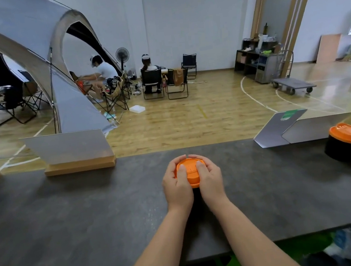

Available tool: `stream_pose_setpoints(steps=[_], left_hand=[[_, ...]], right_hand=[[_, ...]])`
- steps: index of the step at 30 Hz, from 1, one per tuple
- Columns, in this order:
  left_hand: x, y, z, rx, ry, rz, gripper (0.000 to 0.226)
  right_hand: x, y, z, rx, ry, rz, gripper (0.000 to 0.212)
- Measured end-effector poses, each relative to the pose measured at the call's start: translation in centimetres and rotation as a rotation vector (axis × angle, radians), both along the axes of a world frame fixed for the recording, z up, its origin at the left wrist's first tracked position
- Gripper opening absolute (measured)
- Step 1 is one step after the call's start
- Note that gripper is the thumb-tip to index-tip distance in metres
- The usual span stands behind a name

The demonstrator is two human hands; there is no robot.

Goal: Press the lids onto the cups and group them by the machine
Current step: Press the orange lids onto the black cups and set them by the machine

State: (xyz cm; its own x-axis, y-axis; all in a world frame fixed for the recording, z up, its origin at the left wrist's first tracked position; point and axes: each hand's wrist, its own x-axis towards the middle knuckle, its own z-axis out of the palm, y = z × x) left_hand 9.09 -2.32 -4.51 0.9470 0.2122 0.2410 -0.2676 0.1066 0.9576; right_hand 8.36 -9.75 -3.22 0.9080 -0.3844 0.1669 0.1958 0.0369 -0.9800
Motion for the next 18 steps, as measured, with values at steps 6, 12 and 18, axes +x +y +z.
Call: stream_pose_setpoints(steps=[6, 12, 18], left_hand=[[0.5, -0.1, -0.4, -0.023, -0.009, -0.035, 0.027], [0.1, 0.3, 0.3, -0.033, 0.016, -0.082, 0.027], [0.7, 2.3, 0.8, 0.127, 0.062, -0.077, 0.024]], right_hand=[[0.2, -0.2, -0.1, -0.076, 0.047, -0.006, 0.029], [-0.2, 0.2, 0.5, 0.015, 0.043, 0.0, 0.028], [-0.7, -0.3, 1.0, 0.058, 0.108, 0.057, 0.027]])
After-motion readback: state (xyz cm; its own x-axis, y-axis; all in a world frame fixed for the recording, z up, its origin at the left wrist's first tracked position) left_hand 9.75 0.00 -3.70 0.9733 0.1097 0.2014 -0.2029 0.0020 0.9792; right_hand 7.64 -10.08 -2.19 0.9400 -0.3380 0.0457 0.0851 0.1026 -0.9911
